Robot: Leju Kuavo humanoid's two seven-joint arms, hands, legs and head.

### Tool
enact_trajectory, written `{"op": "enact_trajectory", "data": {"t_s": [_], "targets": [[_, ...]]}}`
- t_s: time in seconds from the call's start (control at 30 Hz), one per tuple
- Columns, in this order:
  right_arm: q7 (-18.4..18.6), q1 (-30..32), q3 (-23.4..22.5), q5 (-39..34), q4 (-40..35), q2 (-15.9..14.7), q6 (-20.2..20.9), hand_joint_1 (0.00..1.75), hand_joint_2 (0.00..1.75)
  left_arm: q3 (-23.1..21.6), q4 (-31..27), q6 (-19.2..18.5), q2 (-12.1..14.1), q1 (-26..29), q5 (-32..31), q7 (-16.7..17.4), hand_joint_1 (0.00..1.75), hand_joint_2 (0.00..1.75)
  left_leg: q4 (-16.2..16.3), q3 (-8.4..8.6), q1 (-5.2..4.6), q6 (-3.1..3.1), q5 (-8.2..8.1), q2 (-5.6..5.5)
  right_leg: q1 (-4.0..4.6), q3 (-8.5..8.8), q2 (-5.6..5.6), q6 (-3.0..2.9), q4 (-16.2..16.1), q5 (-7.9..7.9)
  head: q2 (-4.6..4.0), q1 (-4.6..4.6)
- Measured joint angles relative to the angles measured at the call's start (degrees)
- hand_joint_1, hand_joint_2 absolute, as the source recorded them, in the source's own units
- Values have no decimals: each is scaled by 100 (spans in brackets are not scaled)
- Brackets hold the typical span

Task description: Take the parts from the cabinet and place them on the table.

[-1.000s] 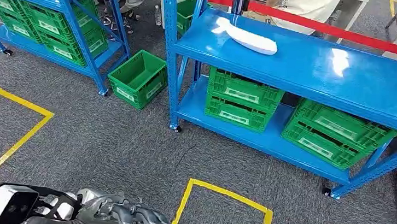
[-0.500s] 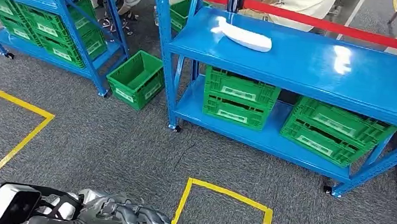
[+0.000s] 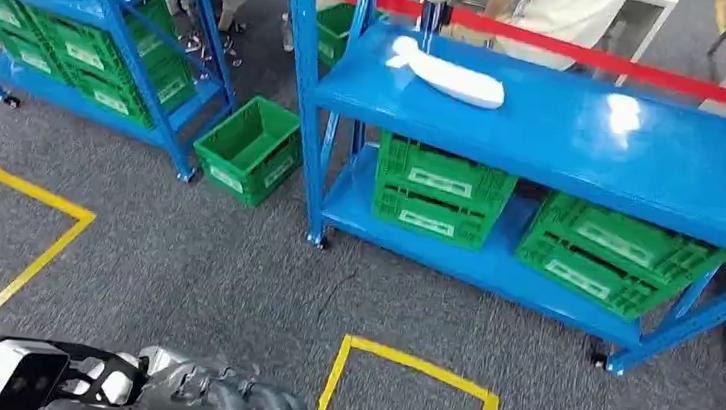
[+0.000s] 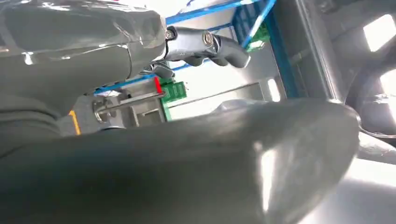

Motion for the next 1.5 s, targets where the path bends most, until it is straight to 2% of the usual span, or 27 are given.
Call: {"op": "enact_trajectory", "data": {"t_s": [0.1, 0.13, 0.27, 0.3, 0.37, 0.43, 0.5, 0.6, 0.67, 0.7, 0.73, 0.77, 0.8, 0.83, 0.87, 0.93, 0.97, 1.03, 1.1, 1.13, 1.17, 1.2, 1.23, 1.3, 1.4, 1.43, 1.5], "targets": [[0, 17, 7, 0, 2, -42, 0, 0, 0, -18, 0, 0, -7, 17, -11, 0, 0, 0, 3, 54, -1, -17, -85, -23, -7, -759, -2, 41, 1108, -369, 0, 13], [0, 41, 9, -7, 2, -52, 0, 0, 0, -22, 0, 0, -7, 21, -11, 0, 0, 0, 5, 98, 11, -39, -123, -37, -20, -828, -3, 73, 1076, -319, 0, 11], [0, 56, 26, -13, 2, -72, 2, 0, 0, -22, 2, 0, -7, 24, -11, 0, 0, 0, 87, 286, 74, -238, -377, -22, -126, -228, -65, 457, -603, 623, 0, 22], [-2, 52, 35, -35, 2, -55, 24, 0, 0, -24, 7, 0, -4, 25, -9, 0, 0, 0, 145, 363, 62, -276, -447, -27, -78, -259, -82, 269, -626, 398, 0, 37], [-15, 47, 37, -72, 4, -61, 28, 0, 0, -22, 4, -4, -11, 20, 9, -2, 0, 0, 154, 382, 59, -344, -521, -9, -42, -184, -66, 38, -604, 419, 0, 6], [-28, 48, 42, -96, 2, -57, 31, 0, 0, -20, 2, -4, -9, 11, 26, -9, 0, 0, 299, 300, 103, -368, -513, -12, -77, -79, -12, -35, -597, 372, 0, -9], [-50, 54, 42, -105, 4, -57, 31, 0, 0, -20, 0, -4, -9, 2, 37, -20, 0, 0, 1100, -123, 124, -452, -379, -13, -54, 54, -3, -134, -620, 270, 0, -24], [-59, 66, 44, -114, 4, -61, 31, 0, 0, -22, 2, -4, -2, 8, 35, -20, 0, 0, 2084, -1006, 134, -507, -931, -12, -31, 236, 34, -155, -620, 87, 0, -22], [-61, 78, 44, -120, 7, -61, 31, 0, 0, -22, 2, -4, 0, 8, 35, -22, 0, 0, 1947, -1205, 120, -461, -1033, -14, 9, 412, 71, -161, -622, -45, 0, -22], [-61, 77, 46, -127, 7, -59, 31, 0, 0, -22, 2, -4, 2, 7, 35, -20, 0, 0, 1547, -1169, 91, -368, -845, -14, 49, 541, 89, -163, -627, -137, 0, -22], [-63, 75, 46, -127, 7, -55, 31, 0, 0, -22, 2, -4, 2, 7, 35, -22, 0, 0, 1127, -1106, 28, -236, -504, -21, 82, 643, 91, -167, -638, -203, 0, -20], [-68, 94, 48, -127, 4, -39, 31, 0, 0, -20, 2, -4, 4, 4, 35, -20, 0, 0, 662, -1039, -81, -31, 78, -34, 42, 637, 99, -189, -687, -275, 0, -24], [-70, 90, 61, -129, 7, 90, 31, 0, 0, -13, 2, -4, 18, 23, 35, -22, 0, 0, 302, -1015, -242, 106, 649, -128, 102, 773, 110, -140, -683, -340, 0, 48], [-68, 64, 63, -127, 13, 23, 24, 0, 0, -13, -8, -4, 22, 23, 33, -24, 0, 0, 222, -966, -237, 108, 703, -238, 71, 791, 130, -137, -767, -391, 0, 24], [-72, 62, 68, -135, 7, 36, 39, 0, 0, -7, -11, -11, 31, 7, 37, -26, 0, 0, 147, -846, -253, 106, 636, -171, 94, 865, 141, -132, -921, -389, -2, 1], [-72, 61, 77, -142, -2, 31, 31, 0, 0, -11, -29, -11, 13, -6, 35, -28, 0, 0, -63, -549, -249, 163, 597, -173, 120, 1029, 132, 47, -782, -172, 0, -29], [-74, 58, 79, -144, -2, 26, 28, 0, 0, -15, -31, -13, 18, 1, 33, -31, 0, 0, -143, -401, -208, 136, 565, -161, 102, 912, 97, 43, -490, -133, -4, -13], [-74, 29, 79, -144, 0, 11, 26, 0, 0, -20, -31, -13, 2, -5, 35, -35, 0, 0, -160, -278, -171, 171, 455, -141, 99, 299, 81, 30, 406, -70, -2, 4], [-74, 38, 79, -144, 0, -15, 22, 0, 0, -26, -31, -11, 0, -1, 33, -37, 0, 0, -160, -139, -148, 134, 292, -151, 78, -263, 74, -111, 888, -606, -2, 0], [-70, 59, 83, -146, 2, -26, 22, 0, 0, -26, -31, -2, 0, 3, 31, -39, 0, 0, -160, -51, -132, 109, 216, -166, 58, -424, 70, -119, 877, -885, 0, 4], [-70, 73, 89, -153, 2, -35, 22, 0, 0, -28, -31, -2, 0, 11, 26, -44, 0, 0, -160, 48, -120, 75, 132, -186, 29, -504, 67, -72, 733, -1005, 0, 0], [-70, 78, 100, -157, 2, -39, 22, 0, 0, -31, -31, -2, 2, 16, 24, -50, 0, 0, -157, 159, -109, 39, 46, -188, -8, -507, 59, 33, 432, -947, 0, 2], [-70, 78, 114, -164, 2, -48, 22, 0, 0, -31, -31, -2, 2, 18, 17, -53, 0, 0, -146, 259, -96, 5, -45, -187, -38, -463, 42, 150, 45, -696, 0, 2], [-70, 112, 146, -182, 4, -26, 24, 0, 0, -31, -26, 2, 11, 23, -11, -55, 0, 0, -29, 348, -121, -92, -274, -193, -108, -418, -46, 574, -663, 465, -2, 31], [-52, 80, 151, -210, 7, -42, 22, 0, 0, -18, -35, 2, 22, 35, -26, -63, 0, 0, 102, 423, -118, -177, -444, -184, -59, -283, -65, 128, -710, 563, 0, -22], [-52, 76, 155, -214, 7, -33, 20, 0, 0, -15, -37, 0, 22, 35, -26, -70, 0, 0, 166, 407, -105, -177, -450, -180, -69, -217, -44, 29, -689, 556, 0, -31], [-68, 66, 166, -247, 2, -18, -2, 0, 0, -11, -46, -2, 31, 35, -39, -77, 0, 0, 805, 57, -63, -287, -310, -97, -72, -59, -30, -105, -696, 452, 0, -33]]}}
